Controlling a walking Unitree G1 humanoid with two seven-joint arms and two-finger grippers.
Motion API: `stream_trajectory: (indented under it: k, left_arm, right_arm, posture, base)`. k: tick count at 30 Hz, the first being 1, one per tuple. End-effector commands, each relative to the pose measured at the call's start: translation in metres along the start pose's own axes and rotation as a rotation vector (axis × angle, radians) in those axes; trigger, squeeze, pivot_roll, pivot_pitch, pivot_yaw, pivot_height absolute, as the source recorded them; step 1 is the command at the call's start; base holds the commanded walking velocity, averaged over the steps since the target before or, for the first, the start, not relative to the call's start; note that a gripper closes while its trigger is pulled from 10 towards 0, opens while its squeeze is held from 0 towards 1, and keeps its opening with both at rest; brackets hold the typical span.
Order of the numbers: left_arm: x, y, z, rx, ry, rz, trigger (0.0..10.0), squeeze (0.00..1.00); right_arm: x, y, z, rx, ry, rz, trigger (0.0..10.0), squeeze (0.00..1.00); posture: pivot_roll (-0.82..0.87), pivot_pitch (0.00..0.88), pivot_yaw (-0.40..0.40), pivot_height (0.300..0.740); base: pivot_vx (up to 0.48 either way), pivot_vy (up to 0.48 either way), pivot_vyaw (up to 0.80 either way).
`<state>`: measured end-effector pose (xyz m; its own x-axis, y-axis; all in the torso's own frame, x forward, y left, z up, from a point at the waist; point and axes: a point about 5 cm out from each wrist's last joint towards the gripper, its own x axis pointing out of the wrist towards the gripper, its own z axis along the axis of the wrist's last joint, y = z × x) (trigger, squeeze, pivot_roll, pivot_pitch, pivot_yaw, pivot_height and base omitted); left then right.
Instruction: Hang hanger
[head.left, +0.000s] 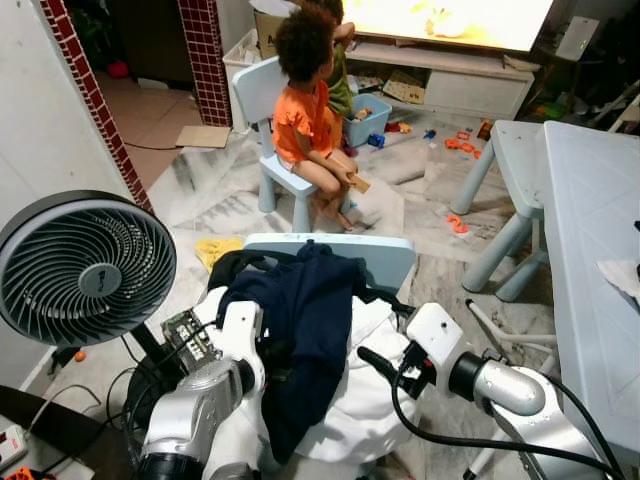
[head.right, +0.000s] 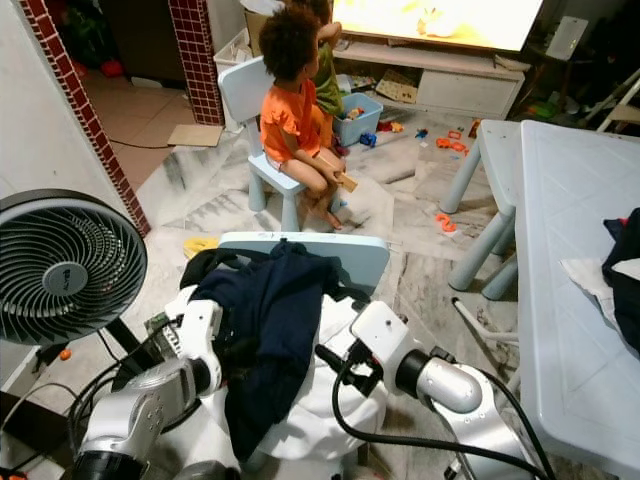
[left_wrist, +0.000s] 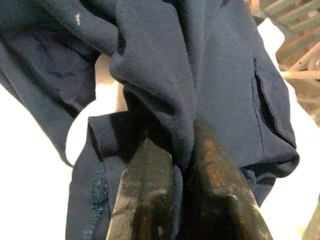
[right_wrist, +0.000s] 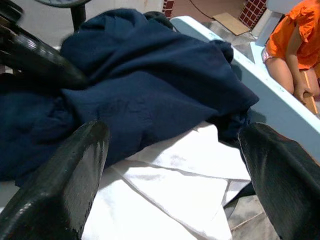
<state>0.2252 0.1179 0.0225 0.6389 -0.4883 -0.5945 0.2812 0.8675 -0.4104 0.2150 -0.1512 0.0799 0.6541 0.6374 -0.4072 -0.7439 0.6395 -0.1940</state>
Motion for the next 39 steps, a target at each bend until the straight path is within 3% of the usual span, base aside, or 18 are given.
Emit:
stream_trajectory:
  k: [1,4,8,11,15,16,18,19,20,21,22,23,24,31,32,36,39]
  left_arm:
    - [-0.009,-0.01,-0.002,0.037,0.027,-0.068,0.0,0.0]
    - [-0.033,-0.014,-0.015,0.109,0.104,-0.178,0.0,0.0]
    - [-0.046,-0.012,-0.025,0.106,0.164,-0.21,0.0,0.0]
    - [-0.053,-0.001,-0.038,0.168,0.231,-0.204,0.0,0.0]
    - [-0.05,0.014,-0.05,0.263,0.272,-0.153,0.0,0.0]
    - [-0.042,0.026,-0.058,0.316,0.273,-0.085,0.0,0.0]
    - [-0.036,0.034,-0.06,0.331,0.255,-0.027,0.0,0.0]
    - [-0.03,0.041,-0.061,0.354,0.239,0.038,3.3,0.0]
    - [-0.024,0.047,-0.061,0.39,0.225,0.088,10.0,0.0]
    - [-0.024,0.047,-0.061,0.39,0.225,0.088,10.0,0.0]
    - [-0.015,0.053,-0.061,0.447,0.206,0.125,10.0,0.0]
    - [-0.013,0.055,-0.061,0.446,0.195,0.134,10.0,0.33]
    - [-0.012,0.058,-0.06,0.435,0.188,0.136,10.0,1.0]
    - [-0.015,0.058,-0.041,0.547,0.131,0.138,10.0,1.0]
    - [-0.02,0.061,-0.024,0.648,0.028,0.23,10.0,1.0]
    - [-0.025,0.065,-0.007,0.769,-0.073,0.311,10.0,1.0]
    - [-0.03,0.065,0.008,0.749,-0.171,0.365,10.0,1.0]
  right_arm:
    - [0.0,-0.001,0.0,-0.024,0.007,0.01,10.0,0.0]
    - [0.001,0.0,-0.001,-0.031,0.008,0.014,10.0,0.0]
    - [0.003,0.0,-0.001,-0.036,0.009,0.017,10.0,0.0]
    - [0.005,0.001,-0.002,-0.041,0.006,0.02,10.0,0.0]
    - [0.006,0.002,-0.002,-0.049,0.008,0.024,10.0,0.0]
    - [0.007,0.001,-0.003,-0.054,0.009,0.023,10.0,0.0]
    - [0.007,0.001,-0.003,-0.058,0.01,0.023,10.0,0.0]
    - [0.007,0.0,-0.003,-0.065,0.011,0.022,10.0,0.0]
    - [0.008,0.0,-0.003,-0.072,0.011,0.02,10.0,0.0]
    - [0.008,0.0,-0.003,-0.072,0.011,0.02,10.0,0.0]
    - [0.009,-0.001,-0.004,-0.082,0.012,0.016,10.0,0.0]
    - [0.009,-0.002,-0.004,-0.085,0.012,0.014,10.0,0.0]
    - [0.01,-0.002,-0.003,-0.088,0.013,0.013,10.0,0.0]
    - [0.011,-0.003,-0.005,-0.112,0.021,0.017,10.0,0.0]
    - [0.011,-0.004,-0.005,-0.115,0.021,0.016,10.0,0.0]
    - [0.011,-0.004,-0.005,-0.118,0.021,0.017,10.0,0.0]
    - [0.013,-0.003,-0.006,-0.125,0.022,0.024,10.0,0.0]
  posture:
    - [-0.05,0.0,-0.036,0.74]
    - [-0.04,0.0,-0.034,0.74]
    - [-0.03,0.0,-0.031,0.74]
    - [-0.03,0.0,-0.03,0.74]
    - [-0.03,0.0,-0.03,0.74]
    - [-0.03,0.0,-0.03,0.74]
    - [-0.02,0.0,-0.036,0.74]
    - [-0.02,0.0,-0.036,0.74]
    - [-0.02,0.0,-0.038,0.74]
    - [-0.02,0.0,-0.038,0.74]
    - [-0.02,0.0,-0.04,0.74]
    - [-0.02,0.0,-0.044,0.74]
    - [-0.02,0.0,-0.044,0.74]
    - [-0.03,0.0,-0.047,0.74]
    - [-0.02,0.0,-0.048,0.74]
    - [-0.02,0.0,-0.048,0.74]
    - [-0.02,0.0,-0.049,0.74]
  base:
    - [0.0,0.0,0.0]
    - [0.0,0.0,0.0]
    - [0.0,0.0,0.0]
    - [0.0,0.0,0.0]
    - [0.0,0.0,0.0]
    - [0.0,0.0,0.0]
    - [0.0,0.0,0.0]
    - [0.0,0.0,0.0]
    - [0.0,0.0,0.0]
    - [0.0,0.0,0.0]
    - [0.0,0.0,0.0]
    - [0.0,0.0,0.0]
    - [0.0,0.0,0.0]
    - [0.0,0.0,0.0]
    - [0.0,0.0,0.0]
    - [0.0,0.0,0.0]
    - [0.0,0.0,0.0]
